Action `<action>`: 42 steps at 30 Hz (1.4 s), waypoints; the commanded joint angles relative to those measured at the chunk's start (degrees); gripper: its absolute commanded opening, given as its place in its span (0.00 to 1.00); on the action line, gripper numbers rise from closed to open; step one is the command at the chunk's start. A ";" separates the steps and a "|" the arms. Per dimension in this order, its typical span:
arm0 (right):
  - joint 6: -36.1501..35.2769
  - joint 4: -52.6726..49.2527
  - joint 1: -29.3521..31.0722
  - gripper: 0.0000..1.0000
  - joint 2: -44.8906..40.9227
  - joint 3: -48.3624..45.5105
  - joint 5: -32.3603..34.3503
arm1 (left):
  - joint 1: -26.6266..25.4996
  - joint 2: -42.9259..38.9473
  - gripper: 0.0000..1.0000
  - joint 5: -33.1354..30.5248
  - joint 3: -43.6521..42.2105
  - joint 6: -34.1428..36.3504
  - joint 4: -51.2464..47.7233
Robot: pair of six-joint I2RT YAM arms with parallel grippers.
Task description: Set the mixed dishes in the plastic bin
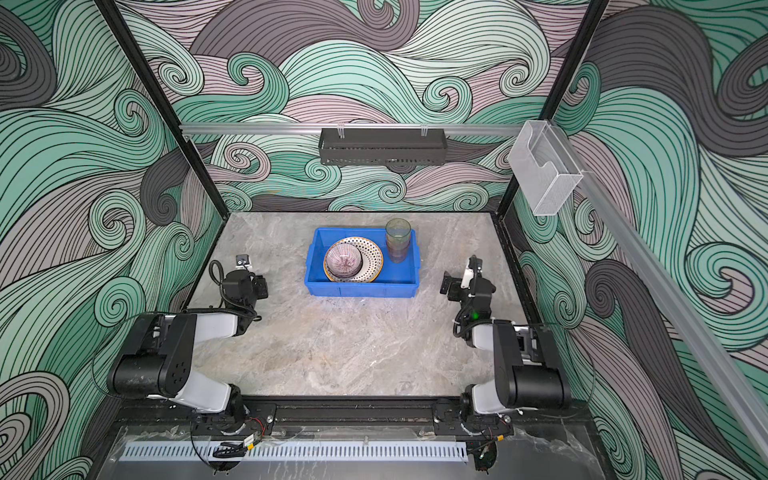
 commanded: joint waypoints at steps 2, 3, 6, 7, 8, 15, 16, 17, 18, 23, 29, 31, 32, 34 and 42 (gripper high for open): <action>-5.18 -1.36 2.95 0.99 0.37 2.06 4.40 | 1.17 0.42 0.42 4.19 0.95 -0.55 2.08; -4.98 -3.81 2.87 0.99 1.50 4.13 4.24 | 1.34 0.50 0.46 4.39 1.07 -0.54 1.96; -3.65 -5.00 1.18 0.99 1.48 4.82 2.32 | 1.53 0.29 0.62 4.68 1.38 -0.99 0.89; -3.67 -4.74 1.20 0.99 1.47 4.62 2.34 | 1.53 -0.04 0.83 4.78 1.51 -1.15 0.20; -3.60 -3.57 1.20 0.99 1.88 4.40 2.44 | 1.48 0.00 0.98 4.78 1.47 -1.16 0.34; -3.67 -4.10 1.20 0.99 1.70 4.53 2.25 | 1.51 -0.07 0.99 4.77 1.38 -1.16 0.42; -3.67 -4.54 1.22 0.99 1.65 4.63 2.30 | 1.52 -0.08 0.99 4.77 1.38 -1.12 0.54; -3.67 -4.53 1.21 0.99 1.59 4.60 2.34 | 1.53 -0.08 0.99 4.77 1.38 -1.11 0.51; -3.67 -4.32 1.20 0.99 1.65 4.59 2.25 | 1.50 -0.07 0.99 4.77 1.38 -1.09 0.53; -3.67 -4.46 1.20 0.99 1.61 4.59 2.25 | 1.53 -0.06 0.99 4.77 1.38 -1.08 0.51; -3.67 -4.41 1.20 0.99 1.69 4.59 2.31 | 1.51 0.10 0.99 4.86 1.54 -1.08 0.28; -3.68 -4.44 1.20 0.99 1.69 4.59 2.31 | 1.53 -0.03 0.99 4.86 1.39 -1.08 0.41; -3.67 -4.43 1.20 0.99 1.65 4.59 2.26 | 1.53 -0.07 0.99 4.86 1.38 -1.09 0.54; -3.67 -4.52 1.20 0.99 1.72 4.68 2.33 | 1.46 -0.06 0.99 4.86 1.36 -1.08 0.49; -3.67 -4.49 1.20 0.99 1.67 4.72 2.30 | 1.53 -0.08 0.99 4.86 1.38 -1.08 0.54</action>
